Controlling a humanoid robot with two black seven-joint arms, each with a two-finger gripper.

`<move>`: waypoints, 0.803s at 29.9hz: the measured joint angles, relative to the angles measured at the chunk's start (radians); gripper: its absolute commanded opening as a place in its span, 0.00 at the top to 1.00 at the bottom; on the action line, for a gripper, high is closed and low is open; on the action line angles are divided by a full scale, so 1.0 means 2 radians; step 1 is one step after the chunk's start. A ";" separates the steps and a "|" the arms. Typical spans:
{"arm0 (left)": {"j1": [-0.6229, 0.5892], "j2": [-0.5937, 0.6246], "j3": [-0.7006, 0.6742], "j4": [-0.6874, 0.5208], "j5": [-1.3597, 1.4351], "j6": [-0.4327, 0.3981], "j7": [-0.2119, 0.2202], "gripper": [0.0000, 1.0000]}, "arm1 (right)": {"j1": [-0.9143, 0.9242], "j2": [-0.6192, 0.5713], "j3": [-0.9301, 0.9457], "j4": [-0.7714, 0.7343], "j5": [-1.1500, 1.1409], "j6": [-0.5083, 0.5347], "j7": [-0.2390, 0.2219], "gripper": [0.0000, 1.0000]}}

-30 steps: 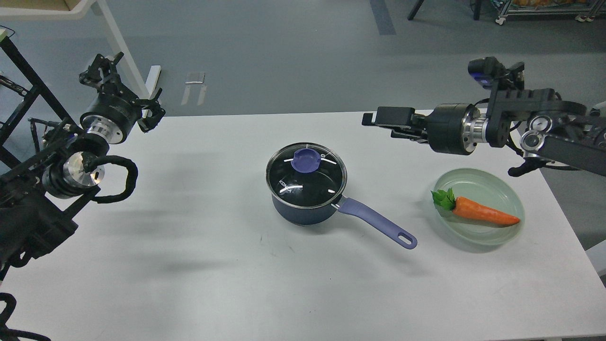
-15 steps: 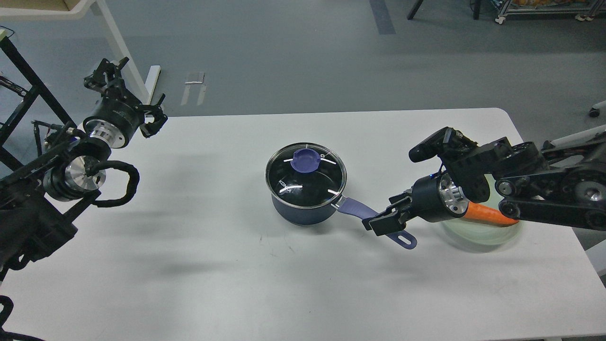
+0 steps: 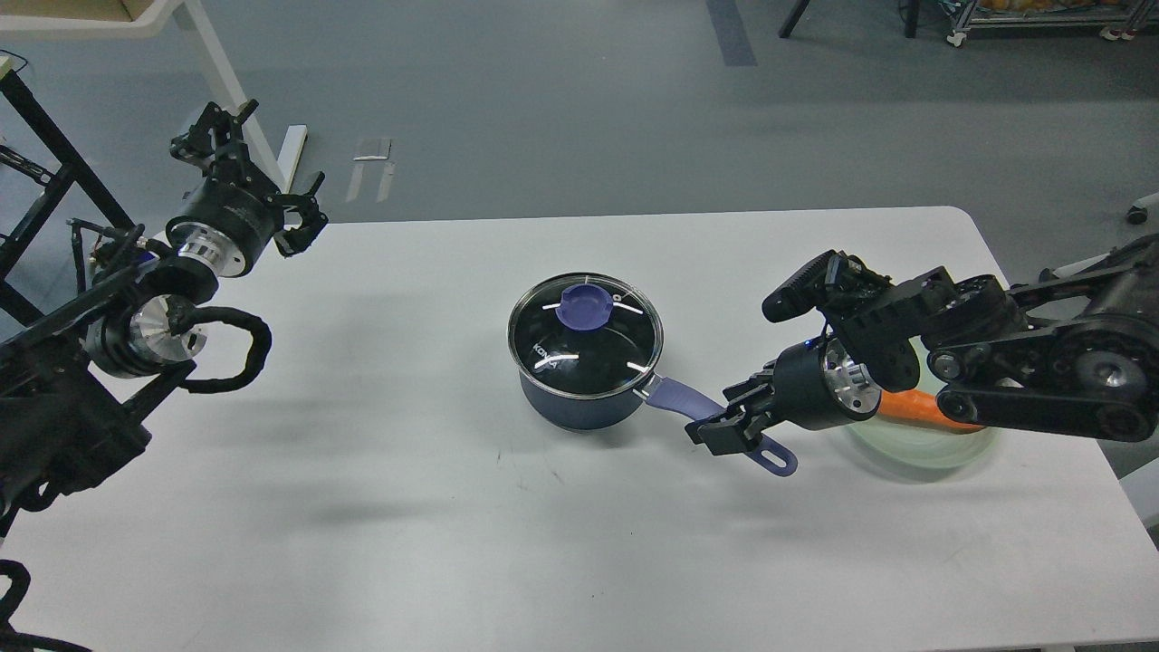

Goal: Open pot lid

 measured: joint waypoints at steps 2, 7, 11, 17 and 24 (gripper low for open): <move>0.000 0.000 0.000 0.000 0.000 0.000 0.000 0.00 | 0.002 0.000 0.000 0.001 0.000 0.000 0.000 0.52; -0.003 0.001 0.002 0.000 0.006 0.000 0.001 0.00 | 0.005 0.007 0.000 0.001 -0.003 0.000 0.001 0.64; -0.010 0.000 0.004 -0.001 0.044 0.000 0.001 0.00 | 0.006 0.011 0.000 0.000 -0.004 0.000 0.001 0.64; -0.022 -0.003 0.005 -0.001 0.089 -0.001 0.001 0.00 | 0.006 0.011 0.000 -0.001 -0.004 0.000 0.001 0.64; -0.026 -0.003 0.006 -0.004 0.119 -0.001 0.001 0.00 | 0.004 0.008 -0.001 -0.001 -0.004 0.001 0.000 0.77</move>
